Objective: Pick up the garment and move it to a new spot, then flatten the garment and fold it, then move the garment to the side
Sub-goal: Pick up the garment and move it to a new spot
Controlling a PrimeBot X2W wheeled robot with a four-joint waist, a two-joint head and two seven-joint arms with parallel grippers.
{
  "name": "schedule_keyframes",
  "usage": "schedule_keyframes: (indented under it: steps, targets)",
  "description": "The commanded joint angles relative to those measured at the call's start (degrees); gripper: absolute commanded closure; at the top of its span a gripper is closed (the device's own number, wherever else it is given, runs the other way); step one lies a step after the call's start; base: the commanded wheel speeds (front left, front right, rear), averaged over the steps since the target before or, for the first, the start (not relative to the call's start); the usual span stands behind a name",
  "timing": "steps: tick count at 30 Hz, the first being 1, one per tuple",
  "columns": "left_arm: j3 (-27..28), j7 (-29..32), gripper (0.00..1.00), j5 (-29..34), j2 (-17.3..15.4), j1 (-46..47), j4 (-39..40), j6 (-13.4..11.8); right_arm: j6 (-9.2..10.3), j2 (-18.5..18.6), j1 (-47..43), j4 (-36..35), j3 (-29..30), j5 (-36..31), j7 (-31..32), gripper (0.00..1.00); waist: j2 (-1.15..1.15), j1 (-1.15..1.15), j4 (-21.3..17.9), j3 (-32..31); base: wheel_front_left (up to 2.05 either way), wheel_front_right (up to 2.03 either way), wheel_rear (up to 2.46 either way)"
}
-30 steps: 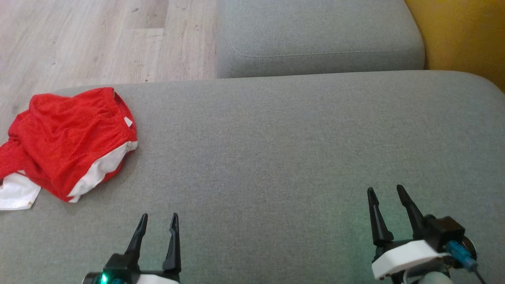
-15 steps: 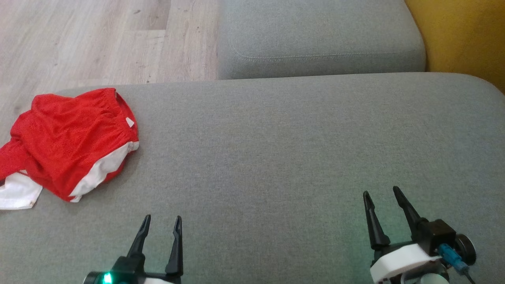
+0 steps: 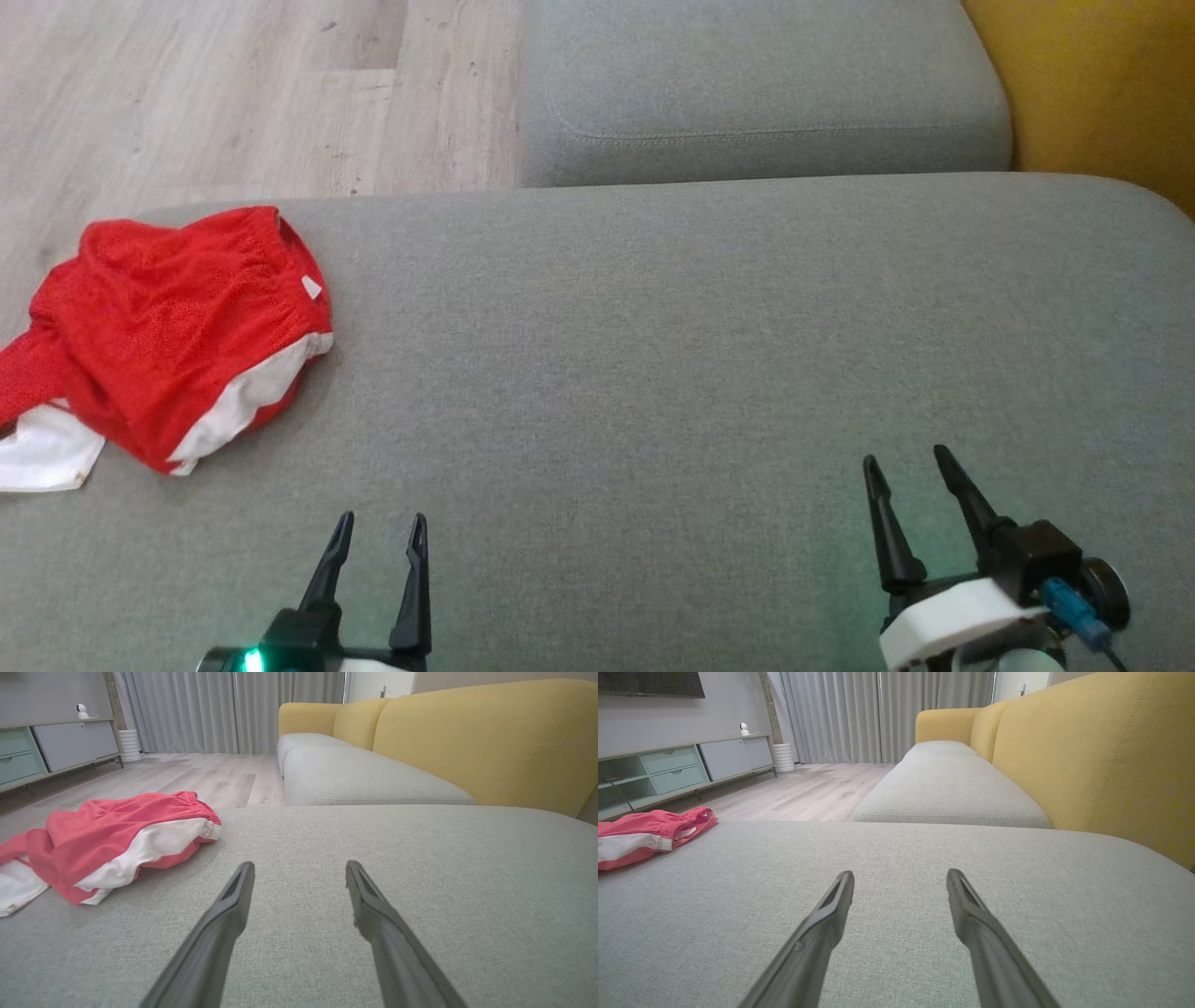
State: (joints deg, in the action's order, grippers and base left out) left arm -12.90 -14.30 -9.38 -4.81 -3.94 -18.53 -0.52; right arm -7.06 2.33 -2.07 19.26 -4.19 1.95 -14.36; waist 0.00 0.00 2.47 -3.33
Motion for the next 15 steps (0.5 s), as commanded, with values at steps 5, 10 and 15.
schedule_keyframes:
  steps: [5,10,15]
  targets:
    - [1.8,-0.7,0.0,-0.3,-0.3,2.7,1.4,-0.2,-0.43,0.5,1.5,-1.6,-0.2,0.5,-0.6,0.0,0.0,0.0,3.0,0.0,0.0,0.0,0.0]
    - [2.1,-0.7,0.0,-0.8,-0.4,3.2,1.9,-0.2,-0.43,0.5,1.8,-2.1,-0.2,1.0,-0.6,0.0,0.0,0.0,9.8,0.5,0.0,0.0,0.0]
    - [2.6,-0.7,0.0,-0.8,-0.9,3.4,2.5,-0.5,-0.43,0.5,2.3,-2.4,-0.7,1.7,-0.6,0.0,0.0,0.0,15.6,0.9,0.0,0.0,0.0]
